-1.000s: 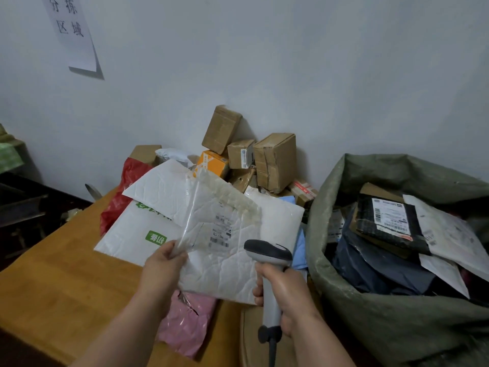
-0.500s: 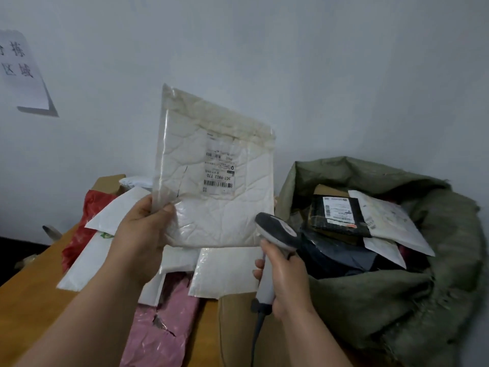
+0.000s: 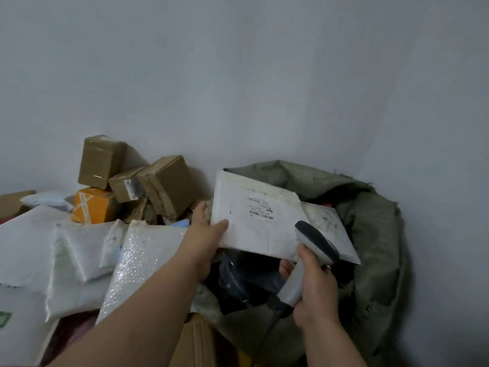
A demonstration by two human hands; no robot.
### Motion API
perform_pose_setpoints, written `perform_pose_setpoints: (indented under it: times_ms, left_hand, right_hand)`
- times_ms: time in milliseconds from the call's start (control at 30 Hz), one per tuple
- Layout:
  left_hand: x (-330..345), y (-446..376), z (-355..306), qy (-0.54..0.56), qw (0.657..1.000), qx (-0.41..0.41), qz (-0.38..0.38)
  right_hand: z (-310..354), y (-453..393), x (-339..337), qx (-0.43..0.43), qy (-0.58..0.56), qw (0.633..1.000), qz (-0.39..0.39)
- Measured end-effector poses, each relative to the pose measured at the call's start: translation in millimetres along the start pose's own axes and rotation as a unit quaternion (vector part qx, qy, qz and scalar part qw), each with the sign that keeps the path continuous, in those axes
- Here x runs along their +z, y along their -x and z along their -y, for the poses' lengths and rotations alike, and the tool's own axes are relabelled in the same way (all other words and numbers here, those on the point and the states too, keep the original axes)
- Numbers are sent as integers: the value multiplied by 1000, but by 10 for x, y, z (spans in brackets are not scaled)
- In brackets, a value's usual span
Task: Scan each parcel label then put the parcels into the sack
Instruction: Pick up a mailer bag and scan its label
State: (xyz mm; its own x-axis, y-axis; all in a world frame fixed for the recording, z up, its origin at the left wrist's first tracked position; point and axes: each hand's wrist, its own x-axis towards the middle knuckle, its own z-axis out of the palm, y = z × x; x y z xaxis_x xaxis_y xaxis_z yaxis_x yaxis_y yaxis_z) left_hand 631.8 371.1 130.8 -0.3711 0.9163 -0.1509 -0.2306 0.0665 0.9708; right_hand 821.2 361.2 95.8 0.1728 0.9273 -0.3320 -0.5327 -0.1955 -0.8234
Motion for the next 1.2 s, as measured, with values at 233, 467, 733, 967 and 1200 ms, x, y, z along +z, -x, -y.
perform_pose_setpoints:
  times_ms: [233,467,733,967,1200]
  left_hand:
    - [635,-359,328,-290,956,-8,46]
    - [1020,-655,350,-578,810,24,95]
    - [38,-386,372,-460,885,9,-70]
    - [-1371,113,439,-253,943,-32,-215]
    - [-2450,477,639,-212,941,-117,-236]
  right_hand:
    - [319,-627,-236,0,-57,998,-41]
    - [344,-811,-170,40,-16,999,11]
    - [168,-487,189,91,81,981,153]
    - [-489,199,790,133,163,947,242]
    - [-1369,780,1166,137,225,941,212]
